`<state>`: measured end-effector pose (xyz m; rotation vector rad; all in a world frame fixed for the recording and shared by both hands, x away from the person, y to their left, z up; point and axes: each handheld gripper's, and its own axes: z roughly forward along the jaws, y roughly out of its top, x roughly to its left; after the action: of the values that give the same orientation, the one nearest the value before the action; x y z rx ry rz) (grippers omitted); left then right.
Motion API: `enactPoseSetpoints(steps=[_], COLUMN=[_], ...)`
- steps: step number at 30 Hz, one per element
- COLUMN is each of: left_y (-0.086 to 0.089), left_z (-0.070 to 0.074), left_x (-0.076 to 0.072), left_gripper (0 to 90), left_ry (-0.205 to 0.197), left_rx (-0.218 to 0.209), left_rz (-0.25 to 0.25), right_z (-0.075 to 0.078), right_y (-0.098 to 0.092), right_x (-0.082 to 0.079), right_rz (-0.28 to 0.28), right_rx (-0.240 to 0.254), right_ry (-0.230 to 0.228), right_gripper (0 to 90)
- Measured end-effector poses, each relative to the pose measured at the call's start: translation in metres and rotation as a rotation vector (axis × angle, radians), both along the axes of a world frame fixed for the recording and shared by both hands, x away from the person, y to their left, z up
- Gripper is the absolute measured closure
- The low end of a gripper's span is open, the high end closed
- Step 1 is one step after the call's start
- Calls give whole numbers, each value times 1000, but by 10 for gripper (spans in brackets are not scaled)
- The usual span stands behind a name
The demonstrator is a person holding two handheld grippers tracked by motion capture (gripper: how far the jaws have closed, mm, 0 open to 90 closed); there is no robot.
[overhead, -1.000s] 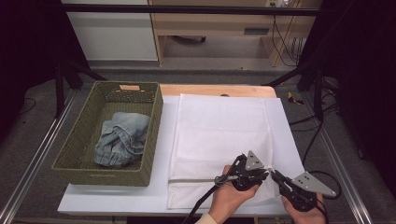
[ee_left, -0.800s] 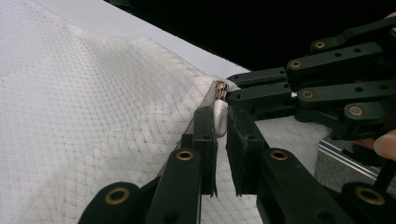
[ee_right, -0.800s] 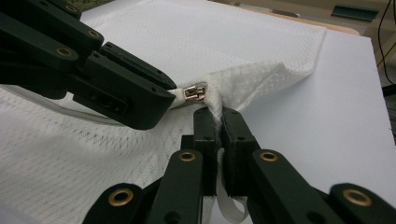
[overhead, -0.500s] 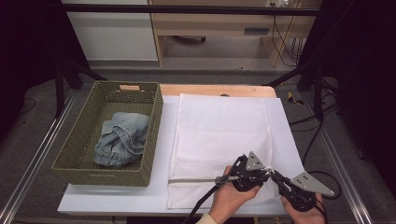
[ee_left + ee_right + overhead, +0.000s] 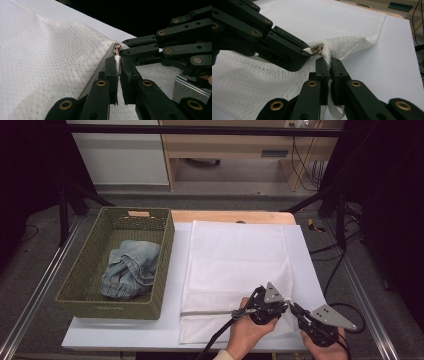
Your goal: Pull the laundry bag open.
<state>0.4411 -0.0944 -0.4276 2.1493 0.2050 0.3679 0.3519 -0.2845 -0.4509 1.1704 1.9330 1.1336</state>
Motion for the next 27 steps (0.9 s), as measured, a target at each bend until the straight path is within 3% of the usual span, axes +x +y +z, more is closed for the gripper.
enactPoseSetpoints(steps=[10, 17, 25, 27], left_y=[-4, -1, -4, -4], left_z=[-2, -4, -6, -8], left_x=[-7, -10, -14, -13], left_gripper=[862, 867, 868, 868], left_ry=[-8, 5, 3, 23], left_rx=[-7, -42, -64, -77], left_rz=[27, 51, 77, 80], right_z=[2, 4, 6, 6], right_y=[-1, 0, 0, 0], right_x=[-2, -3, -3, -3], right_rz=[-11, -15, -31, -33], right_rx=[-13, -3, -26, -28], right_ry=[3, 11, 13, 12], right_gripper=[858, 858, 860, 859])
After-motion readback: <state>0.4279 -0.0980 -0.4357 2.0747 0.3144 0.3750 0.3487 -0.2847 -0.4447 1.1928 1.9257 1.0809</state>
